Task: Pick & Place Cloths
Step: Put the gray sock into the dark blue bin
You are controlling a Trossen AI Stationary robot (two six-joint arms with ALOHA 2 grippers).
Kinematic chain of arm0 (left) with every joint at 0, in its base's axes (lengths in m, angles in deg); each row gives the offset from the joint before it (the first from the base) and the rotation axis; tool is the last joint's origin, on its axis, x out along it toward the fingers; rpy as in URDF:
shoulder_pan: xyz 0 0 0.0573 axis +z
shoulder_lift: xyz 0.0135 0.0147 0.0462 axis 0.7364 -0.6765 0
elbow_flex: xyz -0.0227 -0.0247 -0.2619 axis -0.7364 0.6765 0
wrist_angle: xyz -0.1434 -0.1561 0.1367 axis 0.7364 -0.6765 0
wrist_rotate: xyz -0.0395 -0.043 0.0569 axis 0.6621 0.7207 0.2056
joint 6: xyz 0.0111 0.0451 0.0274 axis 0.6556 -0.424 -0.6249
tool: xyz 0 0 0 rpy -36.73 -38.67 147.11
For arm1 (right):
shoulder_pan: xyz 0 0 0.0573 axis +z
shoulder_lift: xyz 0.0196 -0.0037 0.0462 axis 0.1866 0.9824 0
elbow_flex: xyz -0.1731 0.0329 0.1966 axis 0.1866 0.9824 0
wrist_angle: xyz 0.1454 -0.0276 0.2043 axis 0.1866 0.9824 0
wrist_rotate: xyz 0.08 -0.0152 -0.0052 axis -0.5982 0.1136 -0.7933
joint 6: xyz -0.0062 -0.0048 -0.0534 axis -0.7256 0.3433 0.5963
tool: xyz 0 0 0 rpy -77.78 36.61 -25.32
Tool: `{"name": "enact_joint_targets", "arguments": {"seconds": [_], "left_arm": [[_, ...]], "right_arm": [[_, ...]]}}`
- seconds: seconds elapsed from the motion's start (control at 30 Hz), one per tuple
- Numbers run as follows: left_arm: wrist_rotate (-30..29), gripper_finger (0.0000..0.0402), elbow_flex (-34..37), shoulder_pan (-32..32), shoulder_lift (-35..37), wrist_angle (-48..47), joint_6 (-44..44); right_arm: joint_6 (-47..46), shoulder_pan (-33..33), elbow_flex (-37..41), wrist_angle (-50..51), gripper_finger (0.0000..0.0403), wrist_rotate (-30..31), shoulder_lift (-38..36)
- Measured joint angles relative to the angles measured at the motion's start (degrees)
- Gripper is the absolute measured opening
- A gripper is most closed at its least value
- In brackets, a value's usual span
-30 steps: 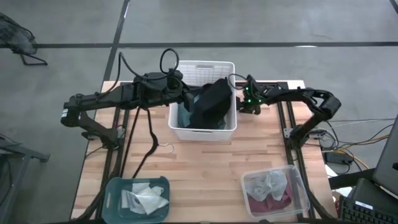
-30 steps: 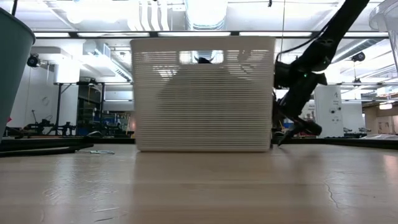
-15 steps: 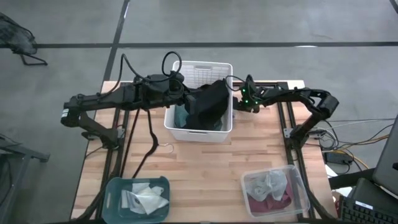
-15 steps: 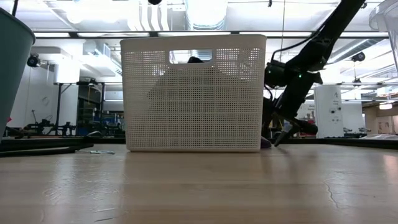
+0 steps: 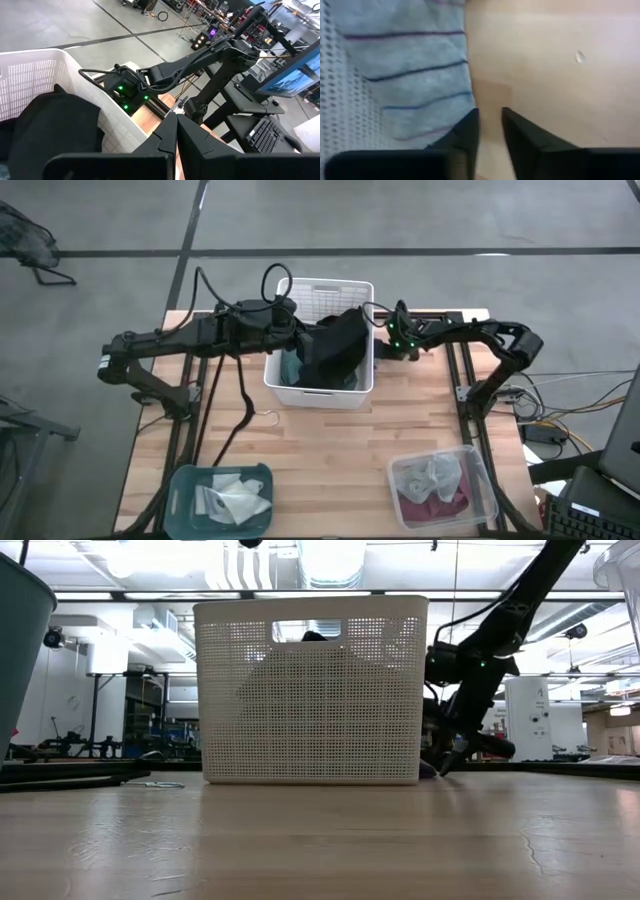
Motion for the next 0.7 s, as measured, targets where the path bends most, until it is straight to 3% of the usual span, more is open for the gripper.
{"name": "enact_joint_targets", "arguments": {"seconds": [0.1, 0.3, 0.43, 0.57, 0.7], "left_arm": [[0.5, 0.0012, 0.0, 0.0, 0.0, 0.0, 0.0], [1.7, 0.0012, 0.0, 0.0, 0.2, 0.0, 0.0], [3.1, 0.0012, 0.0, 0.0, 0.5, 0.0, -1.2], [3.2, 0.0012, 0.0, 0.0, 0.5, -0.1, -1.3], [3.2, 0.0012, 0.0, 0.0, 0.5, -0.1, -1.4]], "right_arm": [[1.2, 0.0, 0.2, 1.5, 0.0026, -0.2, -1.2], [21.2, 2.5, 0.8, 5.8, 0.001, -3.2, -7.9], [36.3, 6.1, 1.8, 5.6, 0.0009, -3.0, -14.0], [39.4, 8.2, 1.9, 4.0, 0.0014, -2.8, -16.7], [44.7, 9.1, 1.9, 1.5, 0.0053, 1.5, -16.3]]}}
